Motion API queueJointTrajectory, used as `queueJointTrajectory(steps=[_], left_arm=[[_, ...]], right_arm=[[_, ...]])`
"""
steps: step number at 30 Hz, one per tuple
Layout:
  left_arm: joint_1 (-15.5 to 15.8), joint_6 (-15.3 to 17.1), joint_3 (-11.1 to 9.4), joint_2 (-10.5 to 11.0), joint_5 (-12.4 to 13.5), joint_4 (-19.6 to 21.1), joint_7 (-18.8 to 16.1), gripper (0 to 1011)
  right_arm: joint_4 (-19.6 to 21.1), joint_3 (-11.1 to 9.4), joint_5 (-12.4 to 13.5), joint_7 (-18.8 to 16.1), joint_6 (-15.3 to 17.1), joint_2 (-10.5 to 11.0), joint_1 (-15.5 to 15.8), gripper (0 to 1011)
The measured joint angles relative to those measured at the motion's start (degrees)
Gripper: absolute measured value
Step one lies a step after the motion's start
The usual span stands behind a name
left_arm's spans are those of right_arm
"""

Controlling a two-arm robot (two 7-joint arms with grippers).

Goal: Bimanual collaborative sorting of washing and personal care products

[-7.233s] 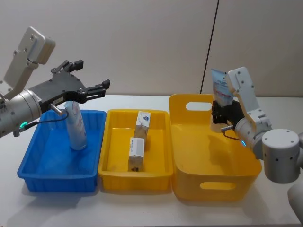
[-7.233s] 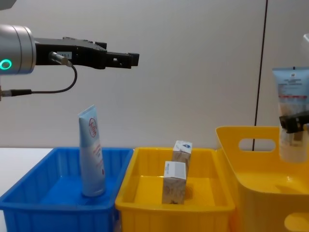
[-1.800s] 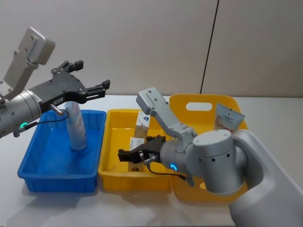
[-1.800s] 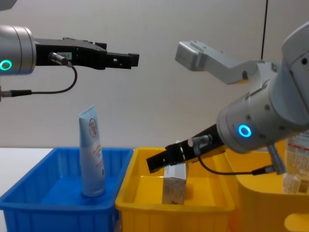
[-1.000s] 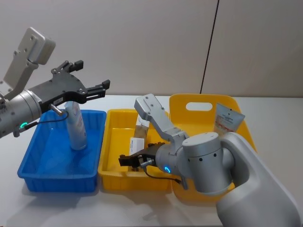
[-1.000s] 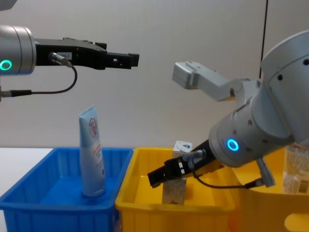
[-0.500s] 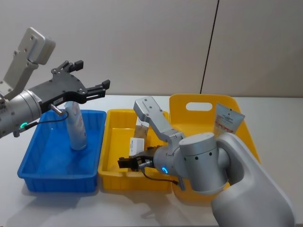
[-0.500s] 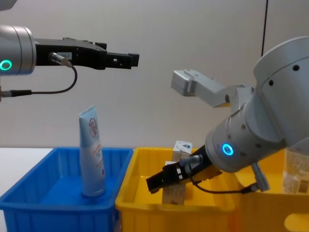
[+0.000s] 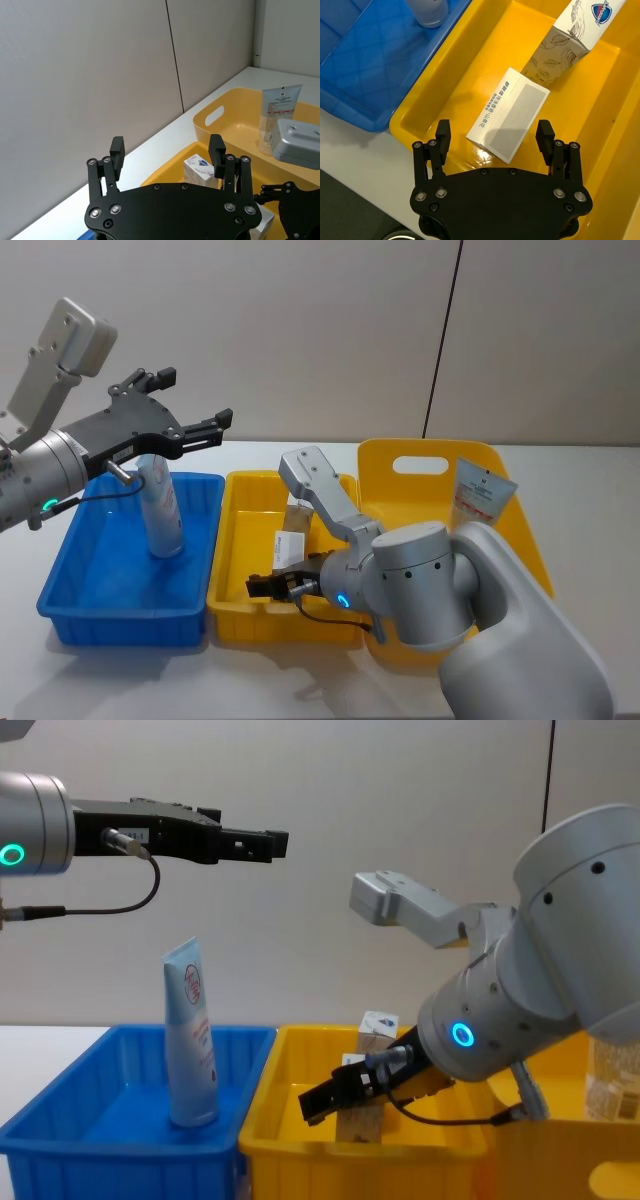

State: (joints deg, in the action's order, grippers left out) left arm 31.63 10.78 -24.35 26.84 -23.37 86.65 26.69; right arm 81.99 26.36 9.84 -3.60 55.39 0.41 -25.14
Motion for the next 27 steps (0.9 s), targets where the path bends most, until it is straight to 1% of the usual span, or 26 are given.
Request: queueJointTrajectory(steps=[12, 15, 16, 18, 20, 21, 25, 27], left_arm=[[0.0, 0.0, 0.0, 0.0, 0.0, 0.0, 0.0, 1001], [0.0, 0.0, 0.0, 0.0, 0.0, 0.0, 0.0, 1001], [0.0, 0.0, 0.0, 0.0, 0.0, 0.0, 0.0, 1001], [0.0, 0.0, 0.0, 0.0, 0.0, 0.0, 0.0, 1001], [0.0, 0.0, 0.0, 0.0, 0.0, 0.0, 0.0, 1001], [0.0, 0.0, 0.0, 0.0, 0.0, 0.0, 0.0, 1001], [0.0, 0.0, 0.0, 0.0, 0.0, 0.0, 0.0, 1001], [0.0, 0.0, 0.0, 0.0, 0.0, 0.0, 0.0, 1001]], right_arm=[[-0.9, 0.0, -0.9, 0.4, -1.0, -0.5, 0.0, 1000], [-1.1, 0.0, -1.1, 0.4, -1.3, -0.6, 0.0, 971], [-1.2, 0.0, -1.1, 0.5, -1.3, -0.7, 0.0, 933], [-1.3, 0.0, -1.2, 0.5, -1.4, -0.7, 0.0, 904], [-1.4, 0.0, -1.3, 0.5, -1.5, -0.8, 0.0, 839], [-1.4, 0.0, -1.3, 0.5, -1.5, -0.8, 0.0, 822], [-1.5, 0.0, -1.5, 0.6, -1.7, -0.8, 0.0, 688], [-1.6, 0.0, -1.5, 0.6, -1.7, -0.9, 0.0, 650]])
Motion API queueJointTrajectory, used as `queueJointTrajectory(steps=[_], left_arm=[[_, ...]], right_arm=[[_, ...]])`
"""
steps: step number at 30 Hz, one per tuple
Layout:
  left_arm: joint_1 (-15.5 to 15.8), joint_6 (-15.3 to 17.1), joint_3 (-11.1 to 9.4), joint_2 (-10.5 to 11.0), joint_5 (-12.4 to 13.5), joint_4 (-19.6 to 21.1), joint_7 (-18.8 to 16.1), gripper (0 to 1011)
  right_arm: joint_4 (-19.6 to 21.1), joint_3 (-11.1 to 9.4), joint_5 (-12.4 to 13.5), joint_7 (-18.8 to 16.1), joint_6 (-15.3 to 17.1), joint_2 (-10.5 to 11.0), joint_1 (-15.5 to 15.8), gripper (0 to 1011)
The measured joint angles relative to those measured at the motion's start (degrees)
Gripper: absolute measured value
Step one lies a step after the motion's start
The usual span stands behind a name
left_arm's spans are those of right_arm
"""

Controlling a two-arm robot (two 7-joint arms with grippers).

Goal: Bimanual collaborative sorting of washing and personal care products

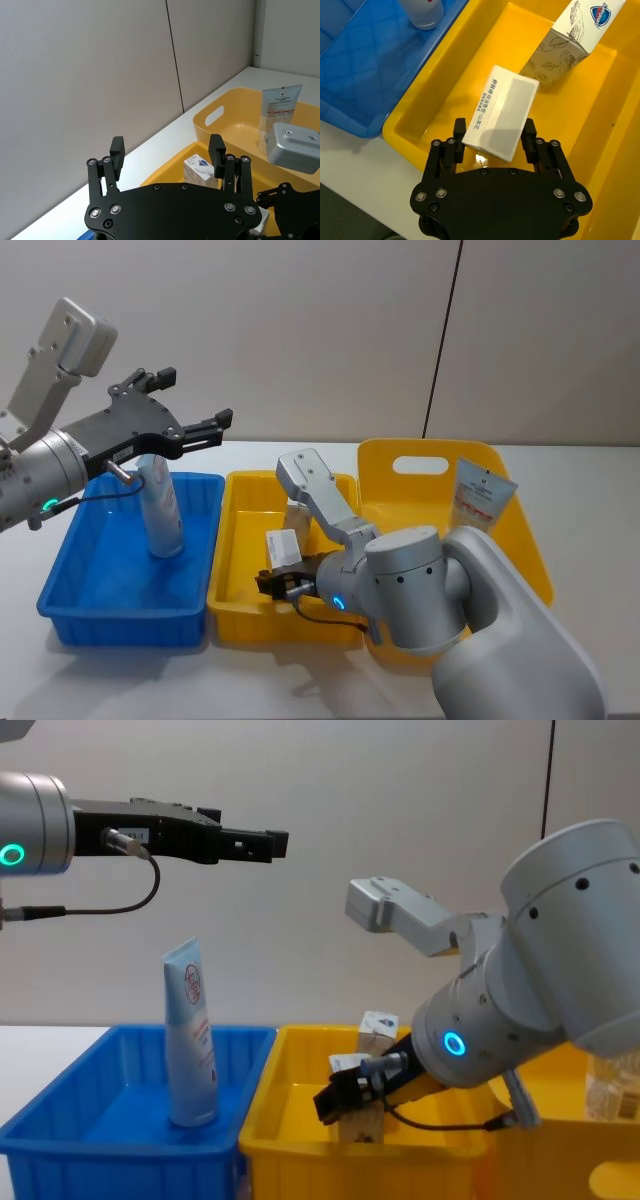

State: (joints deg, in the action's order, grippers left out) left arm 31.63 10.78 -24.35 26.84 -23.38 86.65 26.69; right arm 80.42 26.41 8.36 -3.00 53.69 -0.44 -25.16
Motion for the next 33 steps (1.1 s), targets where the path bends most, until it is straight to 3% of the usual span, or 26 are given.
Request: queueJointTrajectory(steps=[7, 12, 33], left_arm=[[0.0, 0.0, 0.0, 0.0, 0.0, 0.0, 0.0, 1001], [0.0, 0.0, 0.0, 0.0, 0.0, 0.0, 0.0, 1001], [0.0, 0.0, 0.0, 0.0, 0.0, 0.0, 0.0, 1001]], right_arm=[[-0.1, 0.0, -0.1, 0.0, -0.1, 0.0, 0.0, 438], [-0.2, 0.0, -0.1, 0.1, -0.1, -0.1, 0.0, 374], [-0.3, 0.0, -0.2, 0.1, -0.2, -0.1, 0.0, 329]])
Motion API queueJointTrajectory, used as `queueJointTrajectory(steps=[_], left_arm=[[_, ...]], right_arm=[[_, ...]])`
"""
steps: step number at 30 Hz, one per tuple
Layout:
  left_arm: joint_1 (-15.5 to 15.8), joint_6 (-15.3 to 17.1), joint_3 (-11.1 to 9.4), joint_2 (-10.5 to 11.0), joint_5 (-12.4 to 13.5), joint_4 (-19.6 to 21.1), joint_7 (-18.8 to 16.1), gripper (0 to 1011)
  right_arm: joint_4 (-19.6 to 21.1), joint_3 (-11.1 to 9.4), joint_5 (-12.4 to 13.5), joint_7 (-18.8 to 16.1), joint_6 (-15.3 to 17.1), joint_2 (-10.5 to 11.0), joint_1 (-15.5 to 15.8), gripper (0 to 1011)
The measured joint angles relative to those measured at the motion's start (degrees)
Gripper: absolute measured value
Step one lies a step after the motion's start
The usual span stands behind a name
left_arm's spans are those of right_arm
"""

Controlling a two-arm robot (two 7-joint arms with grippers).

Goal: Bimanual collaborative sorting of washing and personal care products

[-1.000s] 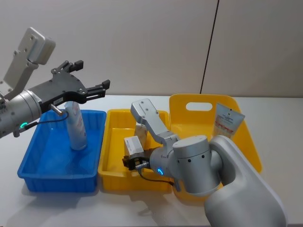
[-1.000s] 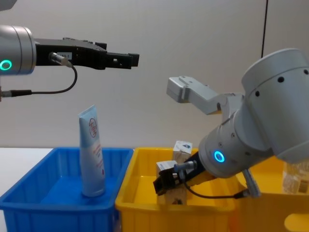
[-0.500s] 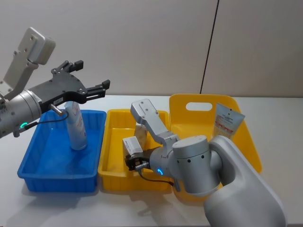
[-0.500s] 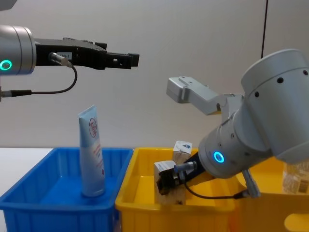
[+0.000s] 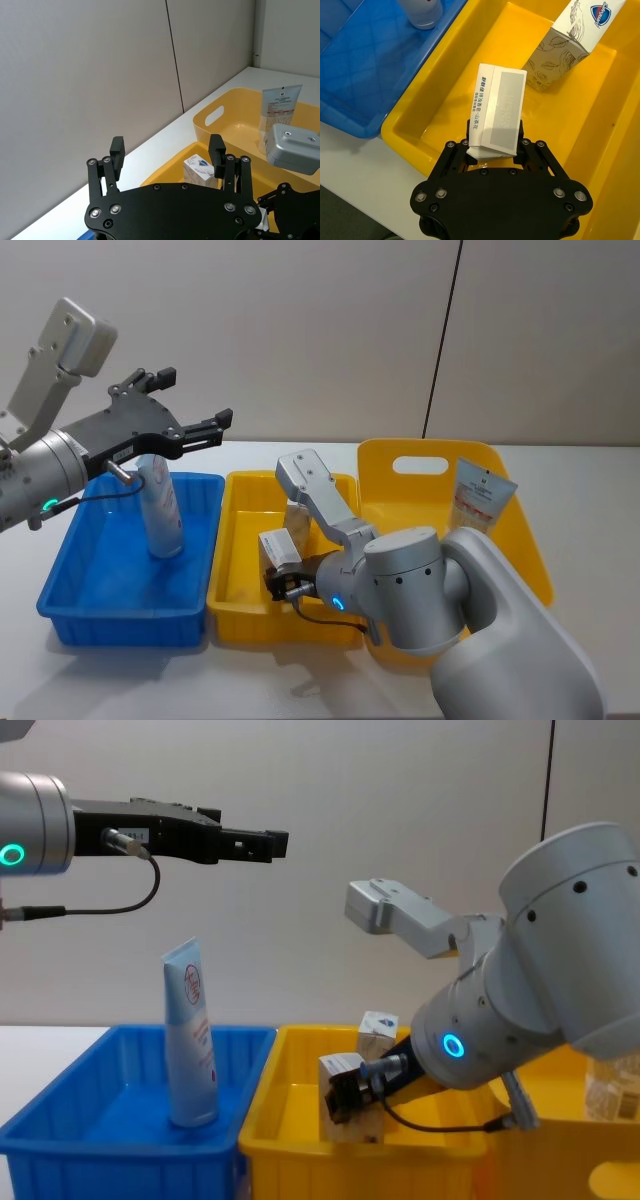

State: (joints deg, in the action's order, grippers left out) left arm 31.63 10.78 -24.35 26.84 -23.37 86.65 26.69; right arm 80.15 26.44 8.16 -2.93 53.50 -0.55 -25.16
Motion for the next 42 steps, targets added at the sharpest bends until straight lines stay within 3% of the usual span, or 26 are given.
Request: queueJointTrajectory(steps=[13, 25, 42], left_arm=[[0.0, 0.0, 0.0, 0.0, 0.0, 0.0, 0.0, 1001], [0.0, 0.0, 0.0, 0.0, 0.0, 0.0, 0.0, 1001], [0.0, 0.0, 0.0, 0.0, 0.0, 0.0, 0.0, 1001]], right_arm=[[0.0, -0.1, 0.0, -0.1, -0.1, 0.0, 0.1, 329], [1.1, -0.8, 0.0, -0.8, -2.3, 0.6, 0.9, 329], [6.4, -1.7, -0.3, -2.7, -4.3, 2.5, 2.0, 329]])
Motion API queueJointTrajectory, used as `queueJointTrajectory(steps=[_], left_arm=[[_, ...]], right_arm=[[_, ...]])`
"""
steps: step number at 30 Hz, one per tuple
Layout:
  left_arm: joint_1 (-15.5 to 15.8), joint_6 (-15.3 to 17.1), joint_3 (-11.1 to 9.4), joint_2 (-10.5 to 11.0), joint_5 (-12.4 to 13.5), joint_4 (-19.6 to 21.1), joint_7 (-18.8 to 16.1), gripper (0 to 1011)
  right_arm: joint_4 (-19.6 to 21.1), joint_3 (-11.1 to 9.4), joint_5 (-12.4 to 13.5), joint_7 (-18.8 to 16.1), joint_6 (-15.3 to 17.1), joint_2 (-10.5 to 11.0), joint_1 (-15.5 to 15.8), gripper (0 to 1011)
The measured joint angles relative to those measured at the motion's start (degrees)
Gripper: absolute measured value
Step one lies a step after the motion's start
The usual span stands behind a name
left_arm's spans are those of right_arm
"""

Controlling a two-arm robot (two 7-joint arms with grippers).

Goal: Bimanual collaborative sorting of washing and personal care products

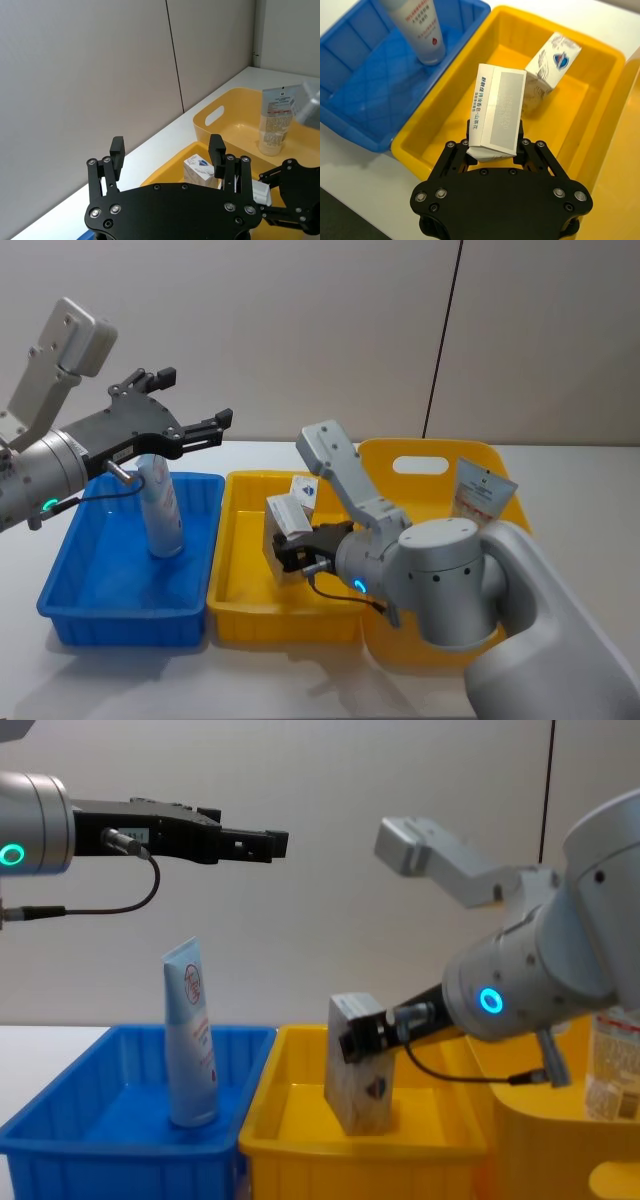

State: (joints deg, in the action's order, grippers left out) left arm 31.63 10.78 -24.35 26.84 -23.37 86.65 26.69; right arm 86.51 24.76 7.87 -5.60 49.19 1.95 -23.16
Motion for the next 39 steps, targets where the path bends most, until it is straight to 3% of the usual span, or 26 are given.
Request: queueJointTrajectory(steps=[19, 39], left_arm=[[0.0, 0.0, 0.0, 0.0, 0.0, 0.0, 0.0, 1001], [0.0, 0.0, 0.0, 0.0, 0.0, 0.0, 0.0, 1001]], right_arm=[[8.7, -1.9, 0.8, -4.6, 1.5, 4.0, -0.5, 329], [14.0, -8.3, 1.5, -8.1, 2.7, 9.7, -1.4, 329]])
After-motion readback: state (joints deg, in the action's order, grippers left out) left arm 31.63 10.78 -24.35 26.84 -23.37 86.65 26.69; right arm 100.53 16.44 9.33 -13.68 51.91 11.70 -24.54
